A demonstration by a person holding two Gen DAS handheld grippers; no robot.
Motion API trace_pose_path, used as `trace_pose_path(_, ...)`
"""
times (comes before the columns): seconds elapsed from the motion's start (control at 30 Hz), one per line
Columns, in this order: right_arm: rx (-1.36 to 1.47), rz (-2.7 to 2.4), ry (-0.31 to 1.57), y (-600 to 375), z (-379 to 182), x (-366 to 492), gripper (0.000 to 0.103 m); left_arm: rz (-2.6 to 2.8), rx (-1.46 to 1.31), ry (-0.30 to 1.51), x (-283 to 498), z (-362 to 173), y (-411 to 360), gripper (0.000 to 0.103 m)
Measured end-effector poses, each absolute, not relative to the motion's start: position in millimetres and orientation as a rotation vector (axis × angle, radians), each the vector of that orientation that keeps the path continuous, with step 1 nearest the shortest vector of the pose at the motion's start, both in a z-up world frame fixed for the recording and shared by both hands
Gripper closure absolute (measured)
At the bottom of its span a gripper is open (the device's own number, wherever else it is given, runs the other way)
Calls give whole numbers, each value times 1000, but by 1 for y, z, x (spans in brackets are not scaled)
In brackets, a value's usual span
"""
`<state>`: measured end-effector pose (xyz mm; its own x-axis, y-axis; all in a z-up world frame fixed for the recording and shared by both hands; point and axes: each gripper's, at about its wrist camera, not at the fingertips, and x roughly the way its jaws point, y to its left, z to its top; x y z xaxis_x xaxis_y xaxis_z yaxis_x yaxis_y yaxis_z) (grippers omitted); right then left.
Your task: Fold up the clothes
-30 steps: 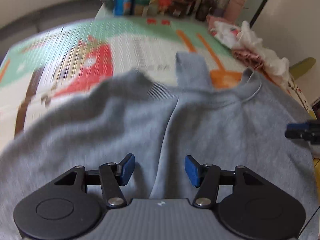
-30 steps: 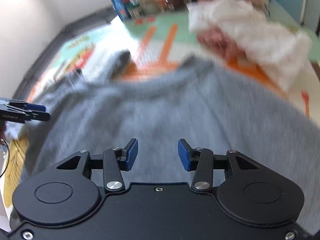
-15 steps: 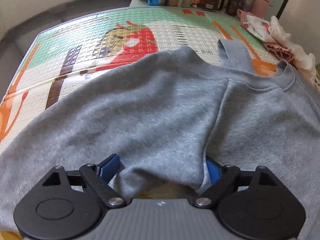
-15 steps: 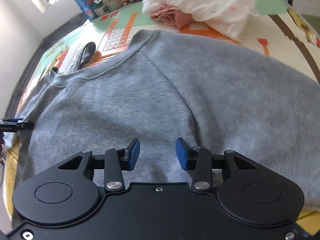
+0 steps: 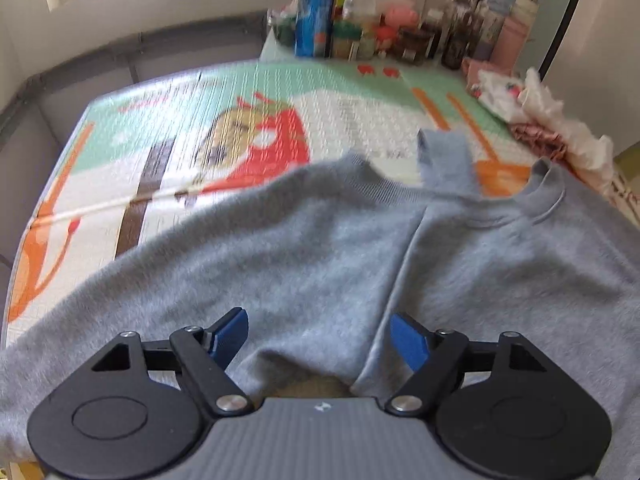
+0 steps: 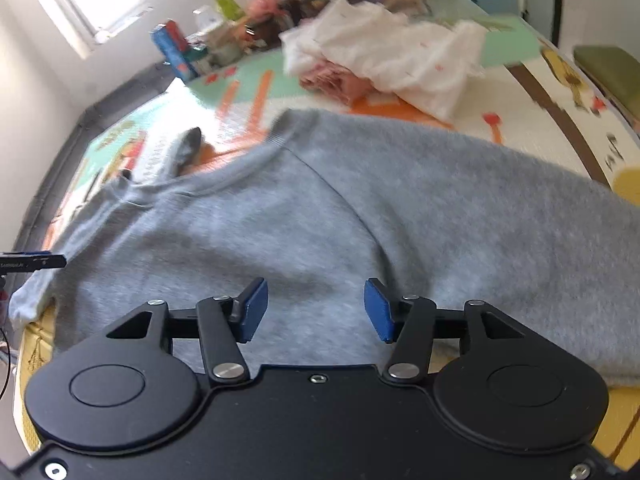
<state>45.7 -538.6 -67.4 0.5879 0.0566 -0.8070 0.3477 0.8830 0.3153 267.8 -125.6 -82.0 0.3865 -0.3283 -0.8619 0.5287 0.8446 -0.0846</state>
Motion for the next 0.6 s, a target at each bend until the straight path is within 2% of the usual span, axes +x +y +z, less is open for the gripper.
trace_pose_path(0.27, 422, -58, 872, -509, -38, 110, 52, -646, 166, 974, 268, -50, -156, 22)
trace_pose_path(0.47, 383, 13, 850, -492, -28, 172, 51, -714, 138, 970, 273, -51, -189, 23)
trace_pose_path(0.53, 370, 33, 850, -488, -29, 196, 51, -737, 135, 979, 276, -57, -200, 26)
trace_pose_path(0.6, 358, 52, 850, -483, -29, 221, 52, -758, 138, 986, 278, -64, -209, 34)
